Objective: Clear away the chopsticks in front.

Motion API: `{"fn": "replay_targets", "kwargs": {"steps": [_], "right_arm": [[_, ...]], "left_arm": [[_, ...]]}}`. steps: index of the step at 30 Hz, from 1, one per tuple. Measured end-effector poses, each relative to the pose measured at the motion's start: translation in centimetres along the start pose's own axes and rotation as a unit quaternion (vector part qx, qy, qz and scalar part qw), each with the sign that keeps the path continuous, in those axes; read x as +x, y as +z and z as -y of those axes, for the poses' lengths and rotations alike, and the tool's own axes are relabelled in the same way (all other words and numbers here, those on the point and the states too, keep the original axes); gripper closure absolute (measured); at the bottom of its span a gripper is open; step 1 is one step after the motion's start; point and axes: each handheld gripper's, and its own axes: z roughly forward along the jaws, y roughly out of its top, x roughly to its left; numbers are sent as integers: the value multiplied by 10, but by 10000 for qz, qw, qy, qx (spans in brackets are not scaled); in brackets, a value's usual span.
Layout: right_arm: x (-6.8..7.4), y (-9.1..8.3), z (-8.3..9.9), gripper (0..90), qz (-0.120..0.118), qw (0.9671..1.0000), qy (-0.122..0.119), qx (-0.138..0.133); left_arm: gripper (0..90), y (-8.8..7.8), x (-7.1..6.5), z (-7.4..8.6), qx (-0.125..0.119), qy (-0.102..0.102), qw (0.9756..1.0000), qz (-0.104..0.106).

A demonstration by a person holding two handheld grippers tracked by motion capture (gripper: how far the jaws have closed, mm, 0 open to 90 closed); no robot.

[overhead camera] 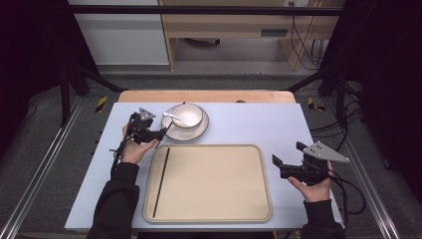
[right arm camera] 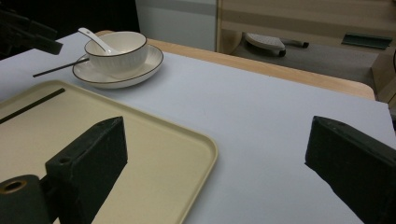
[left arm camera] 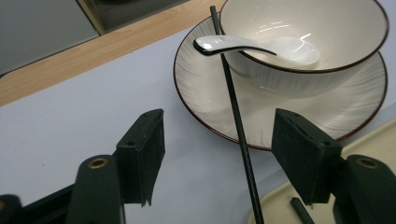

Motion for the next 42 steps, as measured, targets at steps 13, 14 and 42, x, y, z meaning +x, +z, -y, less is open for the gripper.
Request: {"fn": "replay_targets", "kwargs": {"steps": [13, 14, 42], "right_arm": [[0, 1, 0, 56, 1, 10000, -27, 30], [0, 1, 0, 56, 1, 10000, -27, 30], [0, 2, 1, 56, -23, 10000, -49, 55]], "left_arm": [[577, 33, -5, -4, 278, 254, 9993, 80], [577, 34, -7, -5, 261, 291, 9992, 88], [853, 55, -10, -6, 343, -110, 9993, 72]]}}
